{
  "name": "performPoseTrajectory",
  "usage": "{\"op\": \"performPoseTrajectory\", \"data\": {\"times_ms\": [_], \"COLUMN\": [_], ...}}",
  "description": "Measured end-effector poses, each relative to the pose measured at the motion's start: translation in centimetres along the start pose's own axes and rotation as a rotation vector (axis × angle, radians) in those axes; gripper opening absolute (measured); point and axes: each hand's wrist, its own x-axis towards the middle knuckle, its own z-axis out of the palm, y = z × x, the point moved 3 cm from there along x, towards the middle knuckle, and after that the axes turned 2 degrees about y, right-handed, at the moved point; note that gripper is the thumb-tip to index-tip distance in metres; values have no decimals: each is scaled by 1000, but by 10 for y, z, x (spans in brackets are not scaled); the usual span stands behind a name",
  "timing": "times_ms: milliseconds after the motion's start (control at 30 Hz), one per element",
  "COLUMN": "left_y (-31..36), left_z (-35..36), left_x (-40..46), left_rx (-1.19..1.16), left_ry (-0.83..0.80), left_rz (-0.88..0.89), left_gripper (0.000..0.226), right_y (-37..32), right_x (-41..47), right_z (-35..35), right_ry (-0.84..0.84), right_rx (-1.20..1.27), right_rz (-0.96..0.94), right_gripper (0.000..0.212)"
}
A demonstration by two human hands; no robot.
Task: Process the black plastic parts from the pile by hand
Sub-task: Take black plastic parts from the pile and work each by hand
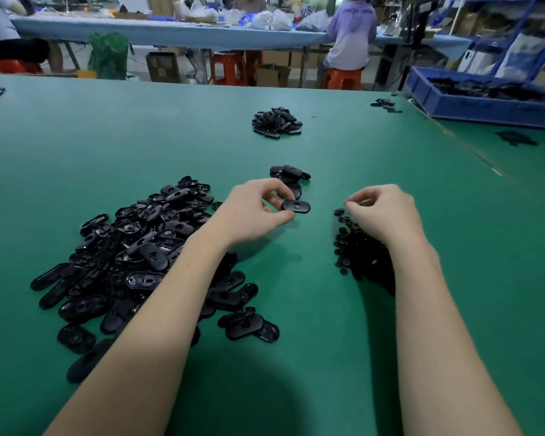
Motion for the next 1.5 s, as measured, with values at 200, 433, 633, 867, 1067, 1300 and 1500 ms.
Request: {"op": "performPoseTrajectory", "data": {"times_ms": [200, 433, 633, 867, 1067, 1300, 1500], "left_y": [-2, -3, -2, -1, 2, 5, 5], "left_z": [1, 0, -2, -3, -3, -2, -1], "left_x": [0, 0, -1, -2, -2, -2, -1], "left_rx": [26, 6, 1, 22, -2, -22, -53], "left_ry": [-1, -4, 11, 81, 107, 103, 90], "left_rz": [12, 10, 8, -5, 3, 18, 13], "left_gripper": [17, 16, 16, 16, 16, 13, 13], "right_y": [-2, -2, -4, -23, -42, -44, -44], "right_x": [-2, -4, -4, -8, -15, -16, -17], "right_z": [10, 22, 19, 22, 31, 36, 36], "right_ry": [8, 60, 77, -122, -226, -230, -209], "right_rx": [-120, -136, -58, 390, 464, 514, 510], "right_rz": [-2, 1, 23, 15, -44, -18, -4], "right_gripper": [20, 23, 12, 0, 5, 3, 11]}}
